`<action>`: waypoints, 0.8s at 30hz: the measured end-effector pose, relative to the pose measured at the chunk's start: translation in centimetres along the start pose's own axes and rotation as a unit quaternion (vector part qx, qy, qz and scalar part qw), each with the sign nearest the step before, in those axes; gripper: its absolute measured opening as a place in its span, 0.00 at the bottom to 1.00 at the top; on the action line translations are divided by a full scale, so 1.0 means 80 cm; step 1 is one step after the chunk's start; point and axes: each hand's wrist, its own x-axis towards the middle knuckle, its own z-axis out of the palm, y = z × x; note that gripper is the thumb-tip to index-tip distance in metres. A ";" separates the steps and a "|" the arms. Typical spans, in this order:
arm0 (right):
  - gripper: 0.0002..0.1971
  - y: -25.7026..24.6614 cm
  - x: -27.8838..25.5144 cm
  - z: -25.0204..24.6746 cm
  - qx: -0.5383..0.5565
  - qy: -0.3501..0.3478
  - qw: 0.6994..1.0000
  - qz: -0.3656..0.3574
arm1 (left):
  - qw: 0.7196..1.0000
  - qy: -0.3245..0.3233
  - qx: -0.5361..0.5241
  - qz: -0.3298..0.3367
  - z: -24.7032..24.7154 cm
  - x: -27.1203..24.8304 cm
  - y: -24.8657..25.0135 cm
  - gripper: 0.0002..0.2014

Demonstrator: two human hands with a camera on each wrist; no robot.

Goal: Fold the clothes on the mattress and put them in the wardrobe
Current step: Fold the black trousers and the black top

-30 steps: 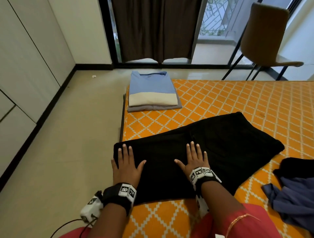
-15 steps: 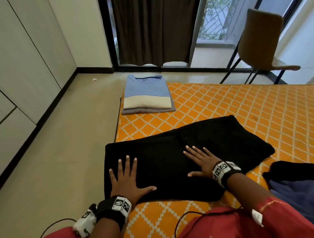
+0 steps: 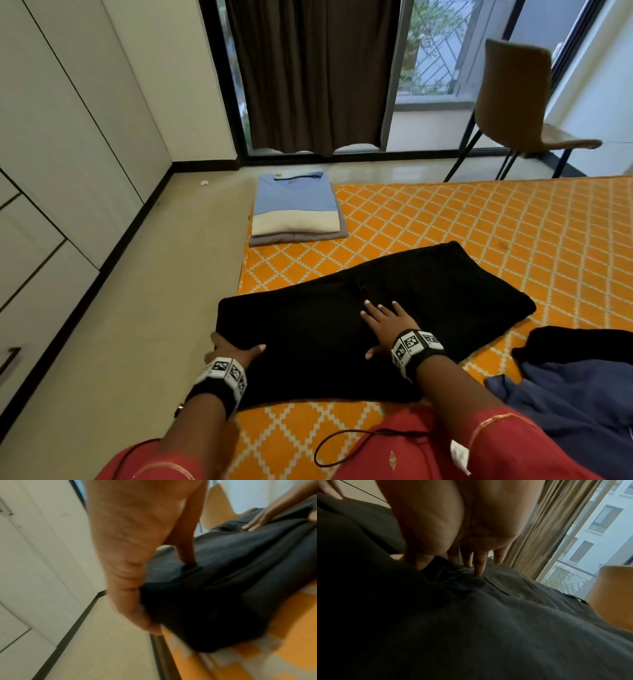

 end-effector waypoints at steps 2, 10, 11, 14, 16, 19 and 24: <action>0.48 -0.008 -0.009 -0.011 -0.008 0.009 1.000 0.010 | 0.998 -0.053 -0.001 -0.021 -0.029 0.008 -0.009 0.47; 0.25 -0.106 -0.052 -0.090 0.231 0.094 0.965 -0.081 | 0.970 -0.160 -0.093 0.160 -0.059 -0.025 0.004 0.36; 0.27 -0.129 -0.059 -0.105 0.334 0.110 0.931 -0.098 | 0.960 -0.167 -0.121 0.188 -0.063 -0.047 0.012 0.34; 0.31 -0.190 -0.075 -0.149 0.519 0.135 0.840 -0.076 | 0.920 -0.193 -0.194 0.281 -0.062 -0.089 0.025 0.35; 0.27 -0.211 -0.077 -0.172 0.508 0.132 0.850 -0.030 | 0.898 -0.211 -0.220 0.318 -0.058 -0.106 0.024 0.34; 0.17 -0.212 -0.081 -0.196 0.441 0.144 0.885 0.043 | 0.883 -0.201 -0.253 0.340 -0.048 -0.128 0.009 0.40; 0.10 -0.225 -0.099 -0.231 0.381 0.190 0.905 -0.014 | 0.903 -0.040 -0.296 0.307 -0.011 -0.145 -0.016 0.36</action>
